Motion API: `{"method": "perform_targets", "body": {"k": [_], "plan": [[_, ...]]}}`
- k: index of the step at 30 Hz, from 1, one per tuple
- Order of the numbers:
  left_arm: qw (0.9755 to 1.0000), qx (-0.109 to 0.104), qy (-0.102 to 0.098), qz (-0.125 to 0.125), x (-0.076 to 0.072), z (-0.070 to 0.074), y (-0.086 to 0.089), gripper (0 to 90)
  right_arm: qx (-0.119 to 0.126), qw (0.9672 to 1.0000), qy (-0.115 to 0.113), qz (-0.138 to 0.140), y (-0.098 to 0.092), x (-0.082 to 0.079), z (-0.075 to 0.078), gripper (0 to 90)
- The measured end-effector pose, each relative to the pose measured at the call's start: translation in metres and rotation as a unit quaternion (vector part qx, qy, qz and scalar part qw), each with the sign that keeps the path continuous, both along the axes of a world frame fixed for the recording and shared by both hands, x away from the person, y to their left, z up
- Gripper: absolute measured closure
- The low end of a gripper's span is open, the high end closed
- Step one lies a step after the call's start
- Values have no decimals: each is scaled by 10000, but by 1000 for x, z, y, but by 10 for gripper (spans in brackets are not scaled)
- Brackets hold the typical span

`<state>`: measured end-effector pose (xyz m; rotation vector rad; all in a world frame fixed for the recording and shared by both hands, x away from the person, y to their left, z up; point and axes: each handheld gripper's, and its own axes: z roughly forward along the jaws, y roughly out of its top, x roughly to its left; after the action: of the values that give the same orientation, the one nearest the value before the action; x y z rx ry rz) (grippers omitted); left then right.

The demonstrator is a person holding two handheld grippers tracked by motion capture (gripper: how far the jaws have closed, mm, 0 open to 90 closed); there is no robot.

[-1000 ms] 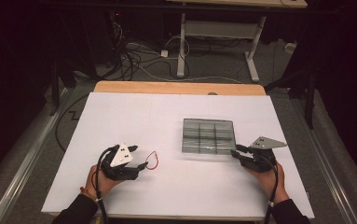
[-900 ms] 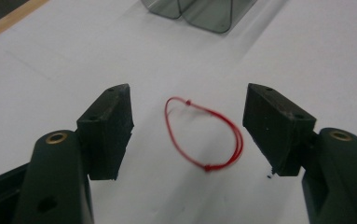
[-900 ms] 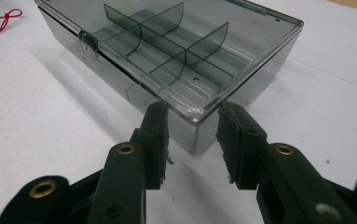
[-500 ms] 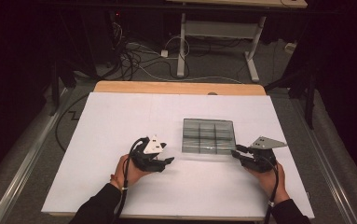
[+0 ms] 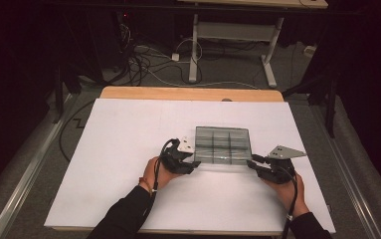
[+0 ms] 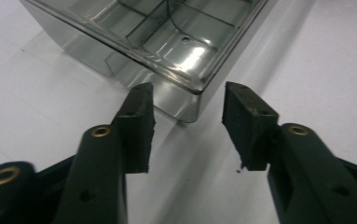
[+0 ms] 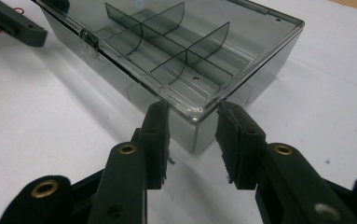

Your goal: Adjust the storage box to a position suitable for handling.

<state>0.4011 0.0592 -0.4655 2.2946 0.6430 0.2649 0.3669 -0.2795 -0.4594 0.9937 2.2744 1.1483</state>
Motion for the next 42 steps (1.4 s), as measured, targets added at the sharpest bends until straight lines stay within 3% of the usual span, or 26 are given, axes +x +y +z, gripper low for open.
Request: {"method": "perform_targets", "body": {"k": [2, 18, 42], "plan": [[9999, -91, 43, 5, 1, -1, 2, 563, -41, 10000, -8, -1, 1, 0, 0, 652], [10000, 26, 10, -44, 2, -1, 1, 568, -277, 9996, -103, 36, 4, -1, 2, 657], [9999, 98, -70, -98, 2, -2, 1, 567, -284, 9996, -67, 62, 3, 0, 4, 682]]}}
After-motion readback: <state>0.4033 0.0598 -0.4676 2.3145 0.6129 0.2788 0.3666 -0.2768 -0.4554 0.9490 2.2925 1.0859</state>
